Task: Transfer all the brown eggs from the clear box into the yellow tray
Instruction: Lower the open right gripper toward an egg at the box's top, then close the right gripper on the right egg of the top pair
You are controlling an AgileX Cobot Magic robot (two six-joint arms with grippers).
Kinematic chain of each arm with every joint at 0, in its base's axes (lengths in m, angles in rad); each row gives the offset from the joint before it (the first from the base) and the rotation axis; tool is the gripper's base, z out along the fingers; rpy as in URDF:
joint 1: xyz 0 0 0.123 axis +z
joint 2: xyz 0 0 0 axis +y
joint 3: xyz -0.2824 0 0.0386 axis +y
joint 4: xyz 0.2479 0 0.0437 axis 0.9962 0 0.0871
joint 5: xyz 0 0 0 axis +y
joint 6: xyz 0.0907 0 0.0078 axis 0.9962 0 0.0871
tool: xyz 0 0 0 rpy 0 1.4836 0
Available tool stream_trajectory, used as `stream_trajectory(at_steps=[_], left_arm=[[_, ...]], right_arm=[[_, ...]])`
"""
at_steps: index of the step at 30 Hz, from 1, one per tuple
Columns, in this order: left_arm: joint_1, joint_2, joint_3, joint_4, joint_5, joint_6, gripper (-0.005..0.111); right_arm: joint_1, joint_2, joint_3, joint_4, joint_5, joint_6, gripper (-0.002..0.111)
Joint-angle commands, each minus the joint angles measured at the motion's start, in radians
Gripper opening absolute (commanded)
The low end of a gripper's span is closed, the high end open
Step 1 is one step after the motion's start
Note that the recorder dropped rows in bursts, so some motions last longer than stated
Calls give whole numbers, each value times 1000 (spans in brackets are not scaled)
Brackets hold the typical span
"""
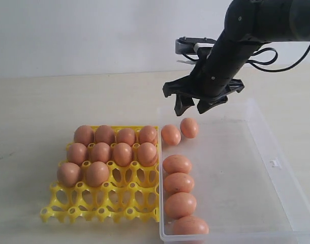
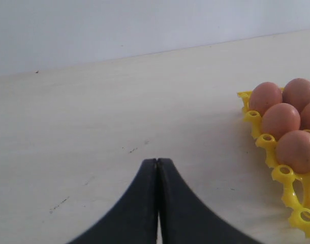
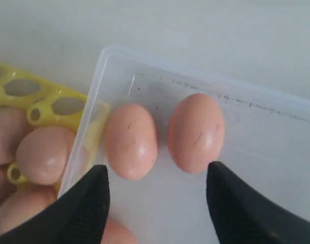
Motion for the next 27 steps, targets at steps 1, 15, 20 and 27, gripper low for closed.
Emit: stream_trajectory(at_steps=[1,15,20,27], left_arm=[[-7,2,-4,-2,-12,-4,0],[-7,2,-4,-2,-12,-4,0],[-7,2,-4,-2,-12,-4,0],[-7,2,-4,-2,-12,-4,0]], right_arm=[[-25,80,-75,-10,-5,7,54],[-39,259,-177,1,-20,23,54],[-39,281,-177,3,-61,23,54],[-39,287,-177,1,-99,23,52]])
